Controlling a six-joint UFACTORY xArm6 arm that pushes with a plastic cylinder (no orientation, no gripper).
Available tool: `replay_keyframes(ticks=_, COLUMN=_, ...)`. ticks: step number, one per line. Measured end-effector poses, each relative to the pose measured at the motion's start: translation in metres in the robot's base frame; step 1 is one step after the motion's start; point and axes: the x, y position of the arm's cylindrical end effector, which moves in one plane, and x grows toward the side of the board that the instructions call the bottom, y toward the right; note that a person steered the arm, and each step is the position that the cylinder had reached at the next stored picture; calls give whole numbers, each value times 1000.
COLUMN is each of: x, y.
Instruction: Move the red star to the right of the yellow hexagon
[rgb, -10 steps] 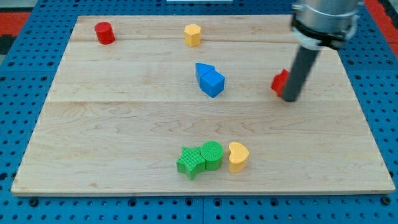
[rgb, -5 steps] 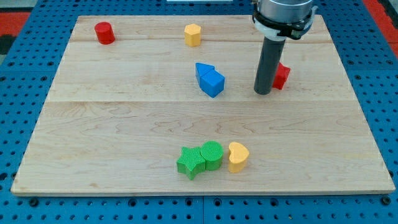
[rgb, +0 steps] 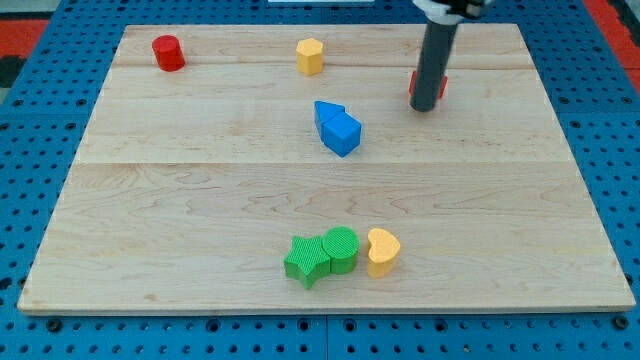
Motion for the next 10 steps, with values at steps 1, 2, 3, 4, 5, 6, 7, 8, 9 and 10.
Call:
replay_keyframes(ticks=1, x=-31, y=-19)
replay_keyframes(ticks=2, x=-36, y=3)
replay_keyframes(ticks=3, x=-24, y=17)
replay_keyframes(ticks=4, x=-6, y=20)
replay_keyframes(ticks=5, x=-19, y=32)
replay_keyframes(ticks=6, x=-40, y=37)
replay_keyframes(ticks=7, x=-46, y=41)
replay_keyframes(ticks=8, x=-42, y=41)
replay_keyframes(ticks=9, x=-50, y=41)
replay_keyframes(ticks=10, x=-41, y=39)
